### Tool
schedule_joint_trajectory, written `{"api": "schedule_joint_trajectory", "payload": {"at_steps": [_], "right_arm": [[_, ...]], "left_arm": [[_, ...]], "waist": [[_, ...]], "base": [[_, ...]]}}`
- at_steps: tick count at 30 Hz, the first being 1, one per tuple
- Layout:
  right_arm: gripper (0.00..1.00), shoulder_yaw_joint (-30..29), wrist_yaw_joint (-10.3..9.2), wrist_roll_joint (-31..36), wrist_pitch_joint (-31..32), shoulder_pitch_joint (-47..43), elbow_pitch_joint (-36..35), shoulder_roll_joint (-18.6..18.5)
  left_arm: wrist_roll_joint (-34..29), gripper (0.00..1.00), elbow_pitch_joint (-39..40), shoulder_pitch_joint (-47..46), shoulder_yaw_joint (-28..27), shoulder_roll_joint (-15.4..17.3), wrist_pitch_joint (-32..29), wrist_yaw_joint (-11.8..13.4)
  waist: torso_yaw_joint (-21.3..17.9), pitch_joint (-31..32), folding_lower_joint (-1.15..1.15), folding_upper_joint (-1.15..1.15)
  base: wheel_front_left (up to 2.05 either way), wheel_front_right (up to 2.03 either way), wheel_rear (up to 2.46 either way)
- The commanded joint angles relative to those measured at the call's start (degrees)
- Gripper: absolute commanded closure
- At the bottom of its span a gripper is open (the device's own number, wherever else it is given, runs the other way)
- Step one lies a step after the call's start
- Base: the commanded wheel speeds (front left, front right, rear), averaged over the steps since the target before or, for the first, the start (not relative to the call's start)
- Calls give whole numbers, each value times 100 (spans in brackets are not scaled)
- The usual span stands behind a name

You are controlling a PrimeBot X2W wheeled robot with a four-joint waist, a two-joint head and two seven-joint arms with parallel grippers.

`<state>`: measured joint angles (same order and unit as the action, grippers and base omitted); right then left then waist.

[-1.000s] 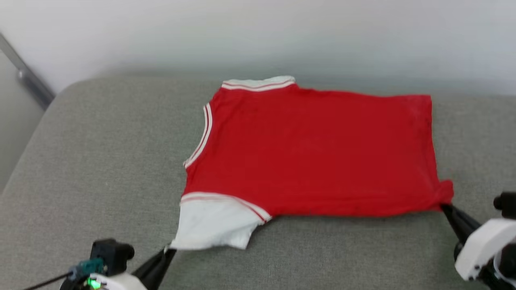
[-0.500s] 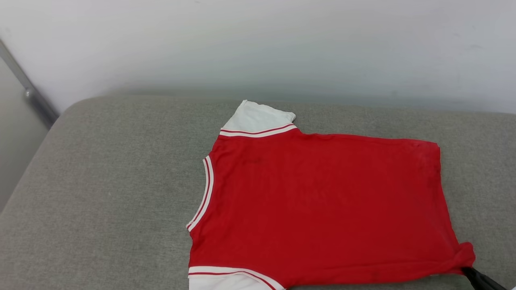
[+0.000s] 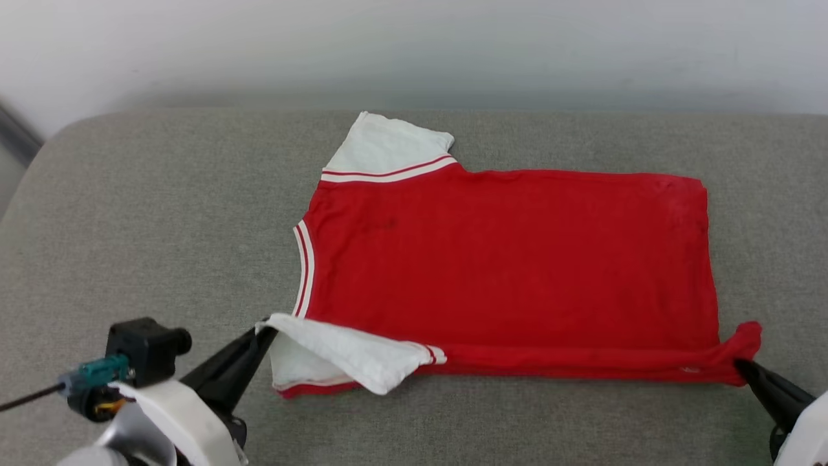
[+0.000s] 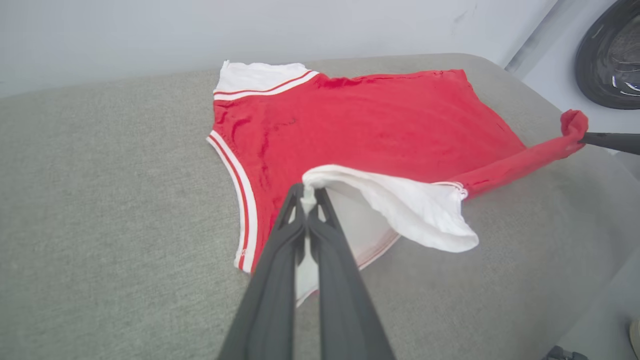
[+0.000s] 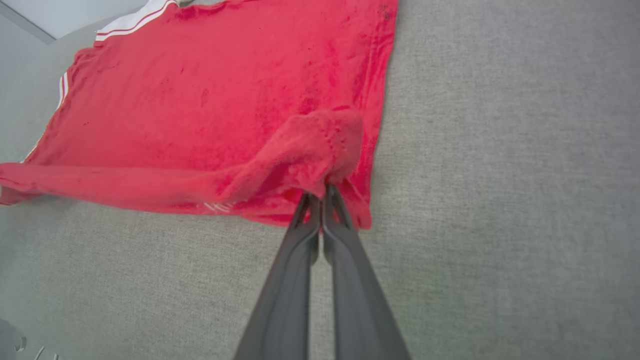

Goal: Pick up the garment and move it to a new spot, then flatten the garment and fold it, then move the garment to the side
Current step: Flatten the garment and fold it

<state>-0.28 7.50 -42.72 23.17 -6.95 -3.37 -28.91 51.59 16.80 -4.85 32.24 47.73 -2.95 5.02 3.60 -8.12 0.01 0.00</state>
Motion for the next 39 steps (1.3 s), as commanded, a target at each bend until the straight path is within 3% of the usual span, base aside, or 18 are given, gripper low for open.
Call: {"api": "schedule_joint_trajectory", "payload": {"at_steps": [1,11,19,20,21,22,23,24,29,38,39], "right_arm": [[100,-23,-2,86,109,209,39,60],[100,114,-2,647,742,1198,270,257],[100,140,-2,1114,1071,1792,644,485],[100,144,-2,1129,1097,1817,669,515],[100,146,-2,1160,1121,1828,702,535],[100,133,-2,1182,1149,1839,742,559],[73,122,-2,1216,1148,1846,768,580],[0,110,-3,1249,1136,1843,789,599],[0,119,-2,1354,1156,1759,792,671],[0,-19,-2,1651,1573,1258,247,825],[0,-19,-2,1651,1573,1258,247,825]], "left_arm": [[-48,100,-90,-268,-61,-66,-32,-39],[-230,100,-1188,-1669,90,-355,-614,-382],[-536,100,-2337,-2418,353,-807,-592,-664],[-577,67,-2460,-2473,384,-876,-558,-686],[-605,0,-2572,-2499,419,-942,-531,-693],[-640,0,-2669,-2518,463,-1005,-497,-697],[-672,0,-2767,-2535,494,-1051,-461,-704],[-679,0,-2833,-2536,514,-1108,-419,-712],[-697,0,-3044,-2349,494,-1257,-173,-537],[-349,0,-2422,-1313,253,-1377,144,243],[-349,0,-2422,-1313,253,-1377,144,243]], "waist": [[-56,-242,-1,0],[-153,-1009,-1,0],[-178,-1229,-1,0],[-178,-1230,-1,0],[-177,-1223,-1,0],[-175,-1209,-1,0],[-173,-1187,-1,0],[-169,-1159,-1,0],[-154,-949,-1,0],[-105,-500,-1,0],[-105,-500,-1,0]], "base": [[0,0,0],[0,0,0],[0,0,0],[0,0,0],[0,0,0],[0,0,0],[0,0,0],[0,0,0],[0,0,0],[0,0,0],[0,0,0]]}}
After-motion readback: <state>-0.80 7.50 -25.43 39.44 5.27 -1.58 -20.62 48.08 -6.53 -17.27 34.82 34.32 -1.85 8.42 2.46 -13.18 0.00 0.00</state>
